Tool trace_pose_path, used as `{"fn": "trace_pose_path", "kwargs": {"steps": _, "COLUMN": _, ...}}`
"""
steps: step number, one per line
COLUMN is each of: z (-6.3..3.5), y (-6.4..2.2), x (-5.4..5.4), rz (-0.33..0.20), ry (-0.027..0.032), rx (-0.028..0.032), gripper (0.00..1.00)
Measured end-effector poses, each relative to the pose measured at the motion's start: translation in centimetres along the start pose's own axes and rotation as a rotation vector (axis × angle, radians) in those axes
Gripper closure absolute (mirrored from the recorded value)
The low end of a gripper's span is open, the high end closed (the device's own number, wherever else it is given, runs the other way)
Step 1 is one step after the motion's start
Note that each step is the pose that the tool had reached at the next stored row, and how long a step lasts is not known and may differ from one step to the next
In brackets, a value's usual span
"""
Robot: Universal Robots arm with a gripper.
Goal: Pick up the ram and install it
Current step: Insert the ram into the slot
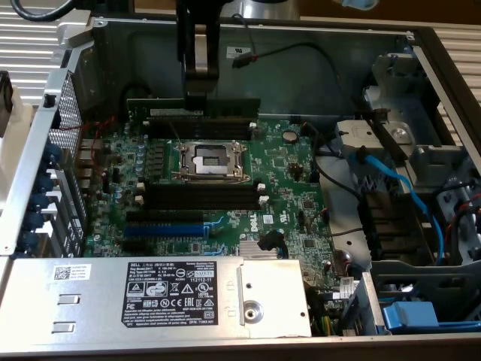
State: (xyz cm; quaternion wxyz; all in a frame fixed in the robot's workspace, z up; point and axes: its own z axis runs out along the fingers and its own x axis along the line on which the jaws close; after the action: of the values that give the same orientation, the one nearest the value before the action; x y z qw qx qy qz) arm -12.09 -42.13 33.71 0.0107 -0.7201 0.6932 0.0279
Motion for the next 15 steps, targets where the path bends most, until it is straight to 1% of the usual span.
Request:
{"fn": "trace_pose_path", "kwargs": {"steps": 8, "z": -0.01, "y": 0.02, "x": 0.14, "rz": 0.000, "ry": -0.0147, "rx": 0.0006, "gripper": 0.87}}
{"fn": "trace_pose_path", "kwargs": {"steps": 11, "z": 0.00, "y": 0.18, "x": 0.14, "rz": 0.000, "ry": -0.0198, "rx": 0.0008, "gripper": 0.87}}
{"fn": "trace_pose_path", "kwargs": {"steps": 15, "z": 0.02, "y": 0.20, "x": 0.14, "rz": 0.000, "ry": -0.0208, "rx": 0.0009, "gripper": 0.87}}
